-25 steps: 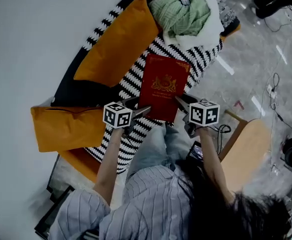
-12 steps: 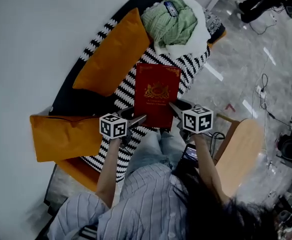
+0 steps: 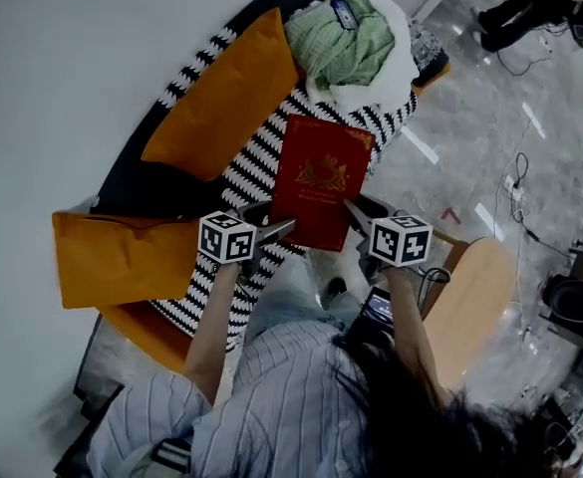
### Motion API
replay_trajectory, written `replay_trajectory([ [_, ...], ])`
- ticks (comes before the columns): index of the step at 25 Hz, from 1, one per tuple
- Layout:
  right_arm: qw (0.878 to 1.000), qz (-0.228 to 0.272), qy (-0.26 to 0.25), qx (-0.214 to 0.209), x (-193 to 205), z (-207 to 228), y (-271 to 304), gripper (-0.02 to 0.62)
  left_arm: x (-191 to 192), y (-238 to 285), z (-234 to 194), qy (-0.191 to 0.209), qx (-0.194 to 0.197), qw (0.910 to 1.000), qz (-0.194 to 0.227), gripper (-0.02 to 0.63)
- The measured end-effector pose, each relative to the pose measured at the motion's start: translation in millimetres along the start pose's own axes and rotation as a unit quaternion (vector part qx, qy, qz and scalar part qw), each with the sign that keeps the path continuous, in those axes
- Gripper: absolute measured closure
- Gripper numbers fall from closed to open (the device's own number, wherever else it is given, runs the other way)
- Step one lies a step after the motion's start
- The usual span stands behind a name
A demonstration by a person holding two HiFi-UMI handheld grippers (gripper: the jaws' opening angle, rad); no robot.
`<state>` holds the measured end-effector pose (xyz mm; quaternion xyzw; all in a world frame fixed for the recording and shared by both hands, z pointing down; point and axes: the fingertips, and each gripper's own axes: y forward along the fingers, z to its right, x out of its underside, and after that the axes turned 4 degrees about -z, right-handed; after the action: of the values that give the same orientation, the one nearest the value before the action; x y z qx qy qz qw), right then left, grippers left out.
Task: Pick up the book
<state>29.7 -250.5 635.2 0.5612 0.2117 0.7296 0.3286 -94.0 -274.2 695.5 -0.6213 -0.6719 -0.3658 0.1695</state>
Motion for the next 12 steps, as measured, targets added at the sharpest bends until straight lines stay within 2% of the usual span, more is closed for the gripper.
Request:
replay_trajectory([
  [7, 1.0, 0.016, -0.01, -0.009, 1, 10, -25, 0.471, 1, 10, 27, 0.009, -0.009, 0.9998, 0.014, 0.298],
  [12, 0.999, 0.026, -0.018, -0.027, 17, 19, -61, 0.471, 19, 17, 66, 0.011, -0.025, 0.9992, 0.028, 0.298],
])
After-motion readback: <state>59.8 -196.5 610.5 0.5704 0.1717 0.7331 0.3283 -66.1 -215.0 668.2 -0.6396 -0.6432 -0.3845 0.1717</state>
